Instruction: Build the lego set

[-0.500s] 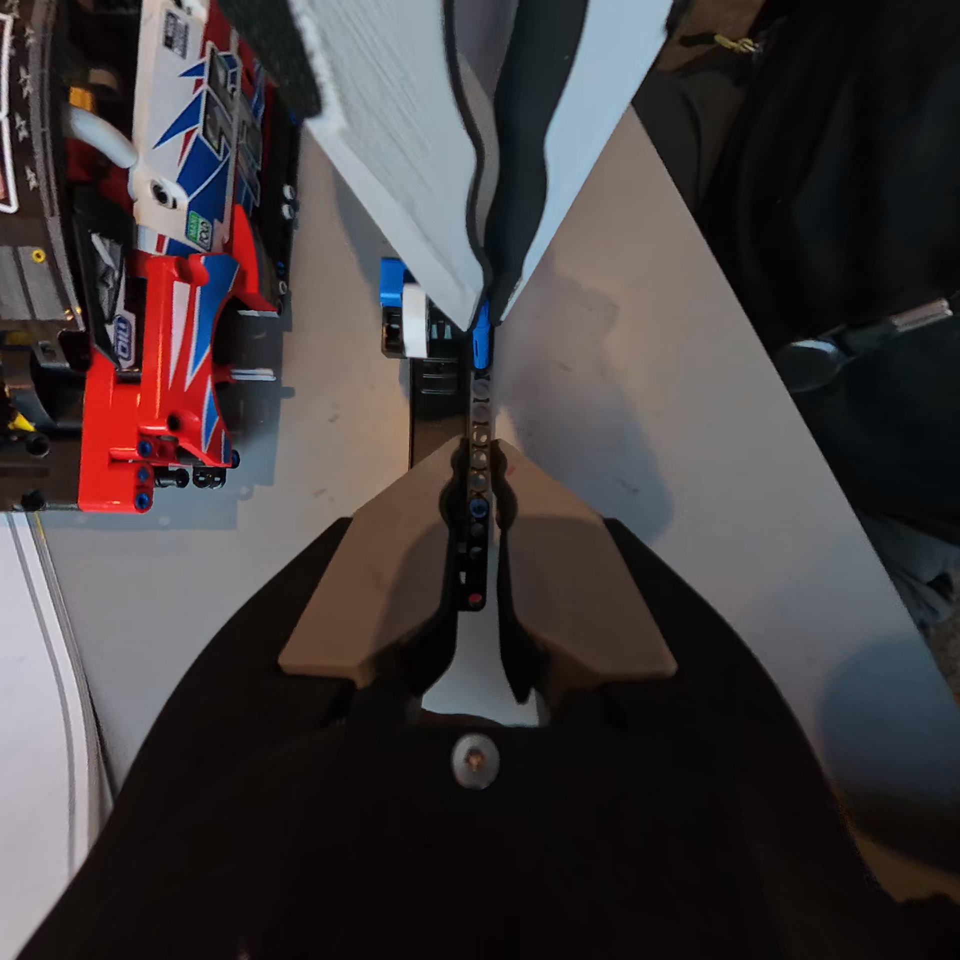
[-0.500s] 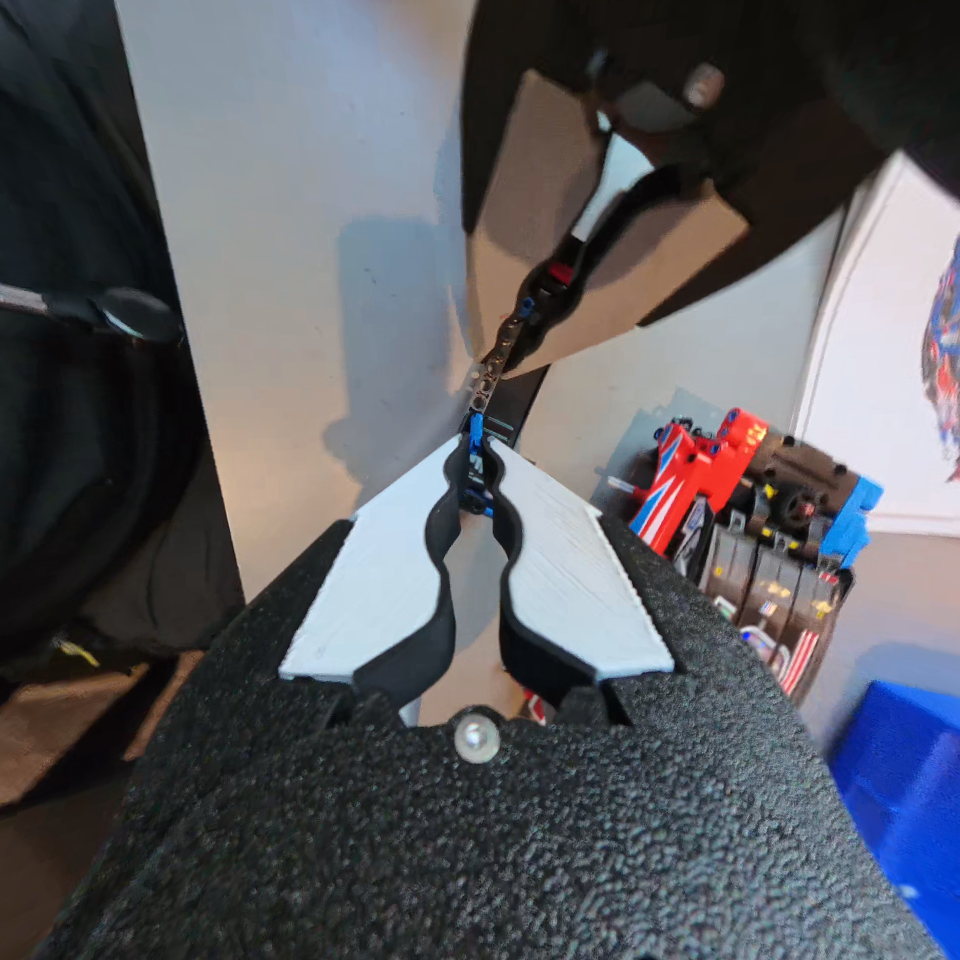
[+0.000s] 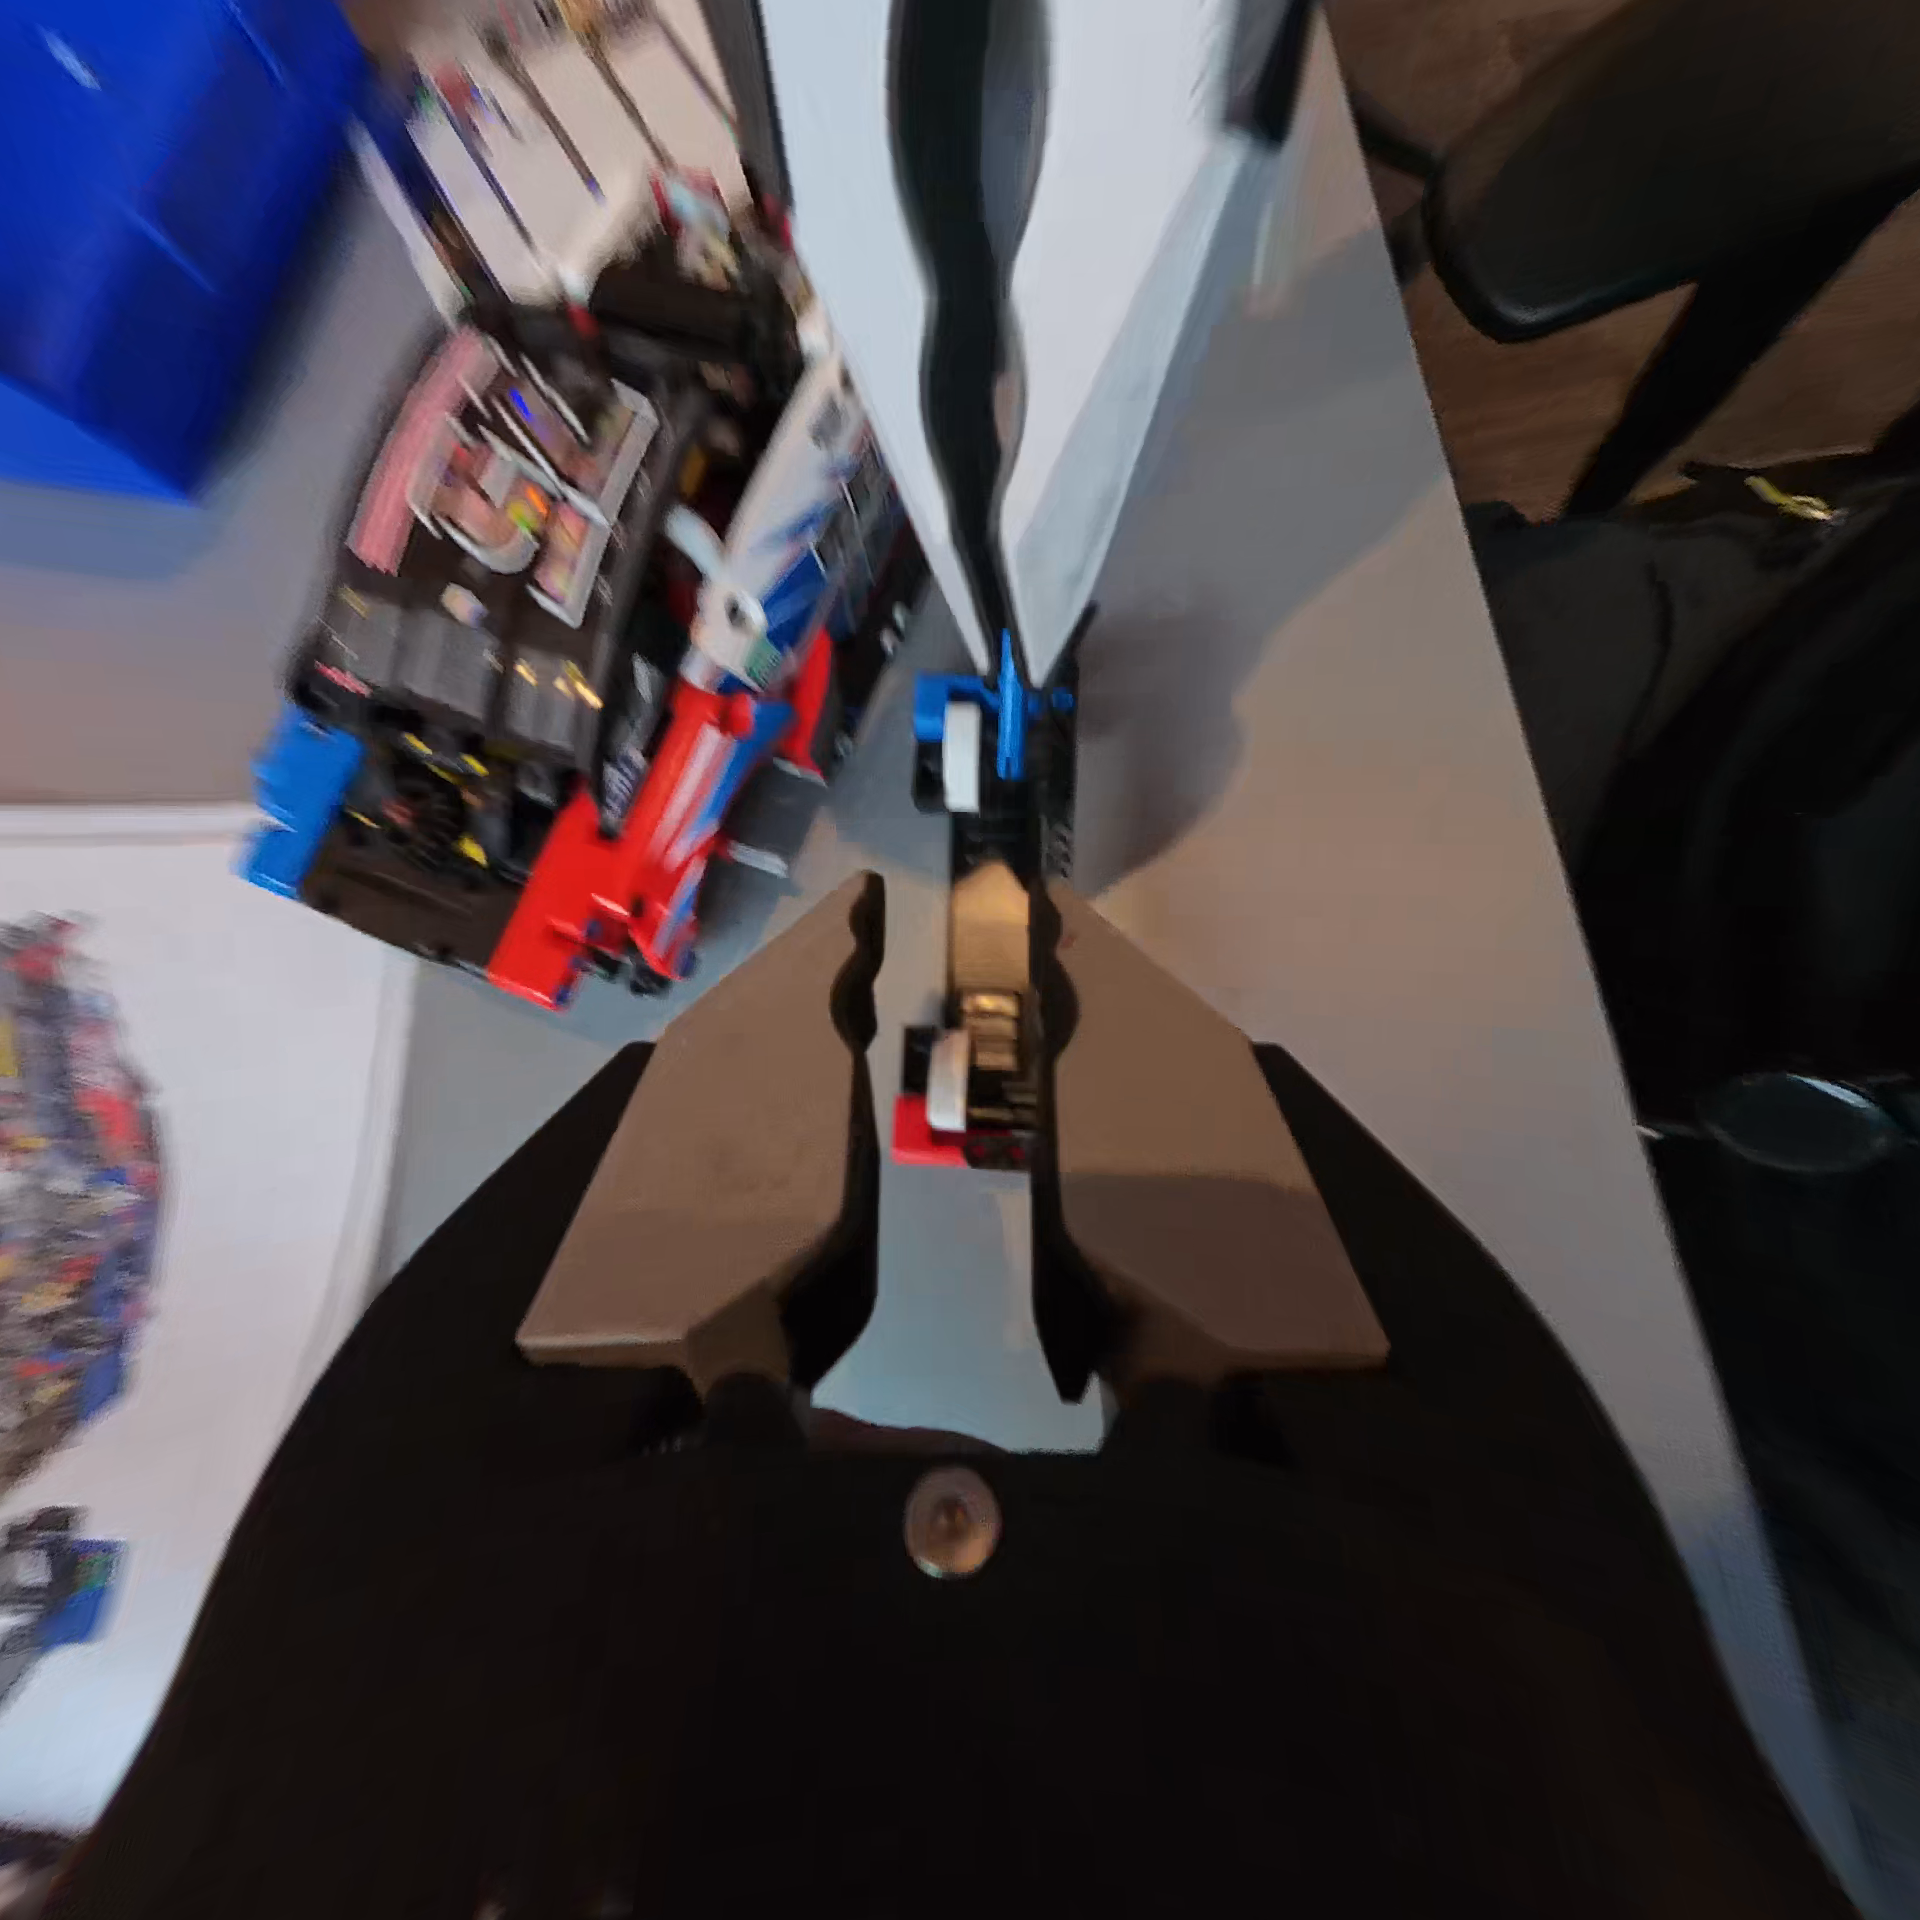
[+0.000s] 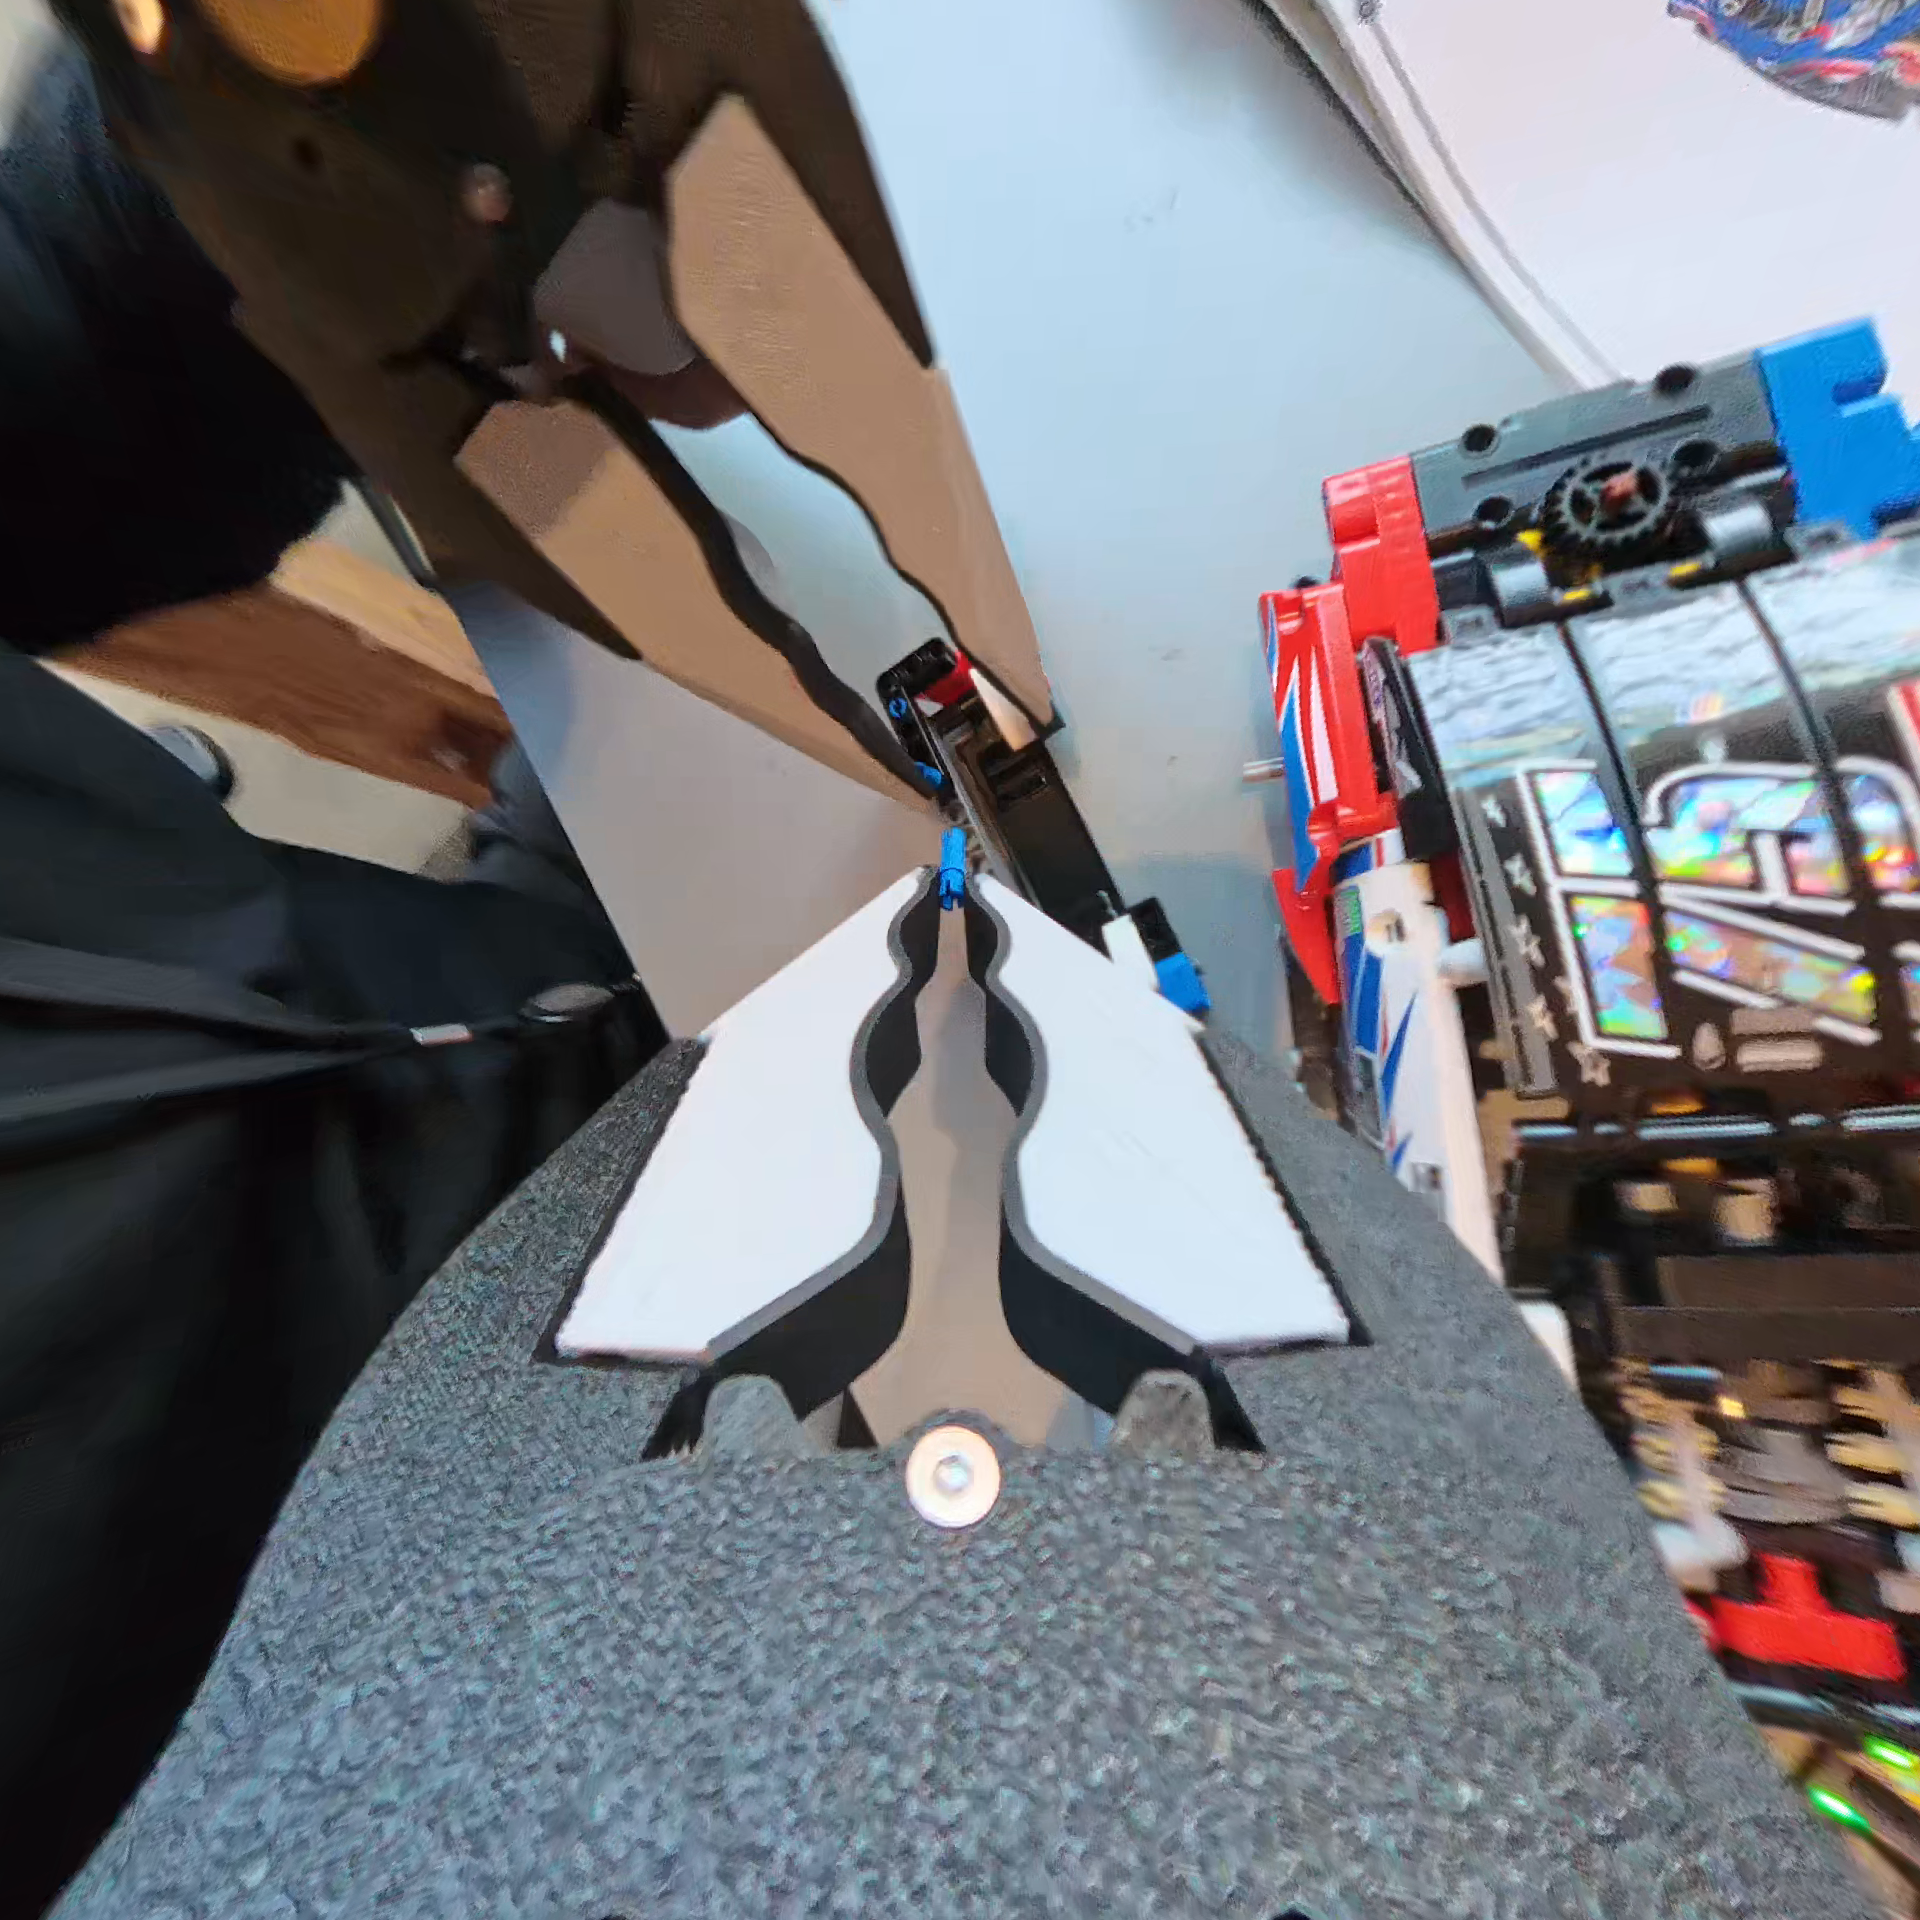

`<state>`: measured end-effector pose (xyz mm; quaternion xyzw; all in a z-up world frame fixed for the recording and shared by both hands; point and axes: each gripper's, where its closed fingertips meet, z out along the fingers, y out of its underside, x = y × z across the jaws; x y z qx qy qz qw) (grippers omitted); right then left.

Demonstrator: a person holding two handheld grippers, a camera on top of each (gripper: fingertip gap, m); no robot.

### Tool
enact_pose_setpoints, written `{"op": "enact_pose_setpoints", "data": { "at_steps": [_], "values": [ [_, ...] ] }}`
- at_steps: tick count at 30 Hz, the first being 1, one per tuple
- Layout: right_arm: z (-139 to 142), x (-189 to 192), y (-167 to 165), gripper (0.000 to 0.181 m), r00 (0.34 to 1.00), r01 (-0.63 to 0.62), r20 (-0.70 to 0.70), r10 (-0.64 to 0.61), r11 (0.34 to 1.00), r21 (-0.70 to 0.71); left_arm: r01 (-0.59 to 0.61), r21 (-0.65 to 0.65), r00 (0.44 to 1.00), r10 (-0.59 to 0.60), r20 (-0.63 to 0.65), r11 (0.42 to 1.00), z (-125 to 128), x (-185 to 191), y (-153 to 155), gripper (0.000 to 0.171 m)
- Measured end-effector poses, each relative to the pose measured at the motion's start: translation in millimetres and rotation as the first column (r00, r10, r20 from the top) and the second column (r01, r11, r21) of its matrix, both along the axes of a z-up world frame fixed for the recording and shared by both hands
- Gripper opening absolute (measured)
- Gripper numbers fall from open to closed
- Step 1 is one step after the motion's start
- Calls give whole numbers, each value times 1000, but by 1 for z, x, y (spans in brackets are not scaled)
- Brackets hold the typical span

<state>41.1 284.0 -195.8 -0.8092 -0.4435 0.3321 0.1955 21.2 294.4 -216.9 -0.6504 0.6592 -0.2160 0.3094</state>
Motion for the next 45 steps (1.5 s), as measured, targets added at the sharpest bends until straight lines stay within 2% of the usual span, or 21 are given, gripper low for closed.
{"op": "enact_pose_setpoints", "data": {
  "at_steps": [2, 4, 7, 9, 11, 13, 16, 19, 22, 27, 30, 39, 45],
  "values": [
    [3, -1, -2, 5, 995, 37, -87, -43, 997, -68, 22, 130, 996, -33, 81, 991, 16, 9, -2, 21],
    [7, -4, -4, 5, 983, 55, -169, -79, 989, -138, 21, 189, 993, -43, 113, 982, 23, 16, -6, 20],
    [16, -7, -4, 5, 955, 67, -267, -127, 972, -223, 41, 219, 992, -66, 105, 975, 22, 20, -12, 15],
    [19, -6, -4, 4, 944, 68, -295, -145, 964, -257, 26, 251, 992, -56, 115, 968, 24, 22, -10, 2],
    [20, -6, -2, 4, 936, 78, -314, -158, 965, -252, 18, 256, 990, -52, 129, 967, 25, 22, -7, 2],
    [25, -5, 0, 5, 931, 74, -341, -129, 983, -169, 5, 226, 985, -44, 168, 974, 29, 24, -6, 2],
    [33, -4, -2, 5, 943, 18, -332, 26, 992, 129, 47, 63, 968, -61, 242, 997, 32, 24, -13, 1],
    [30, 0, -4, 9, 970, -75, -184, 160, 914, 400, 100, -35, 952, -85, 293, 994, 32, 23, -17, 1],
    [31, -1, -8, 8, 969, -166, -70, 235, 838, 520, 153, -114, 942, -109, 318, 982, 30, 22, -24, 2],
    [30, -6, -16, 8, 948, -271, 11, 317, 794, 544, 186, -132, 932, -132, 337, 974, 31, 23, -29, 2],
    [29, -7, -15, 5, 946, -287, 34, 321, 788, 544, 200, -122, 927, -147, 345, 972, 32, 23, -30, 2],
    [39, -15, -15, 5, 950, -248, -27, 311, 803, 541, 211, -134, 907, -143, 397, 968, 35, 26, -31, 2],
    [41, -15, -18, 10, 942, -258, -50, 332, 812, 524, 209, -78, 901, -161, 403, 975, 38, 27, -31, 2]
  ]
}}
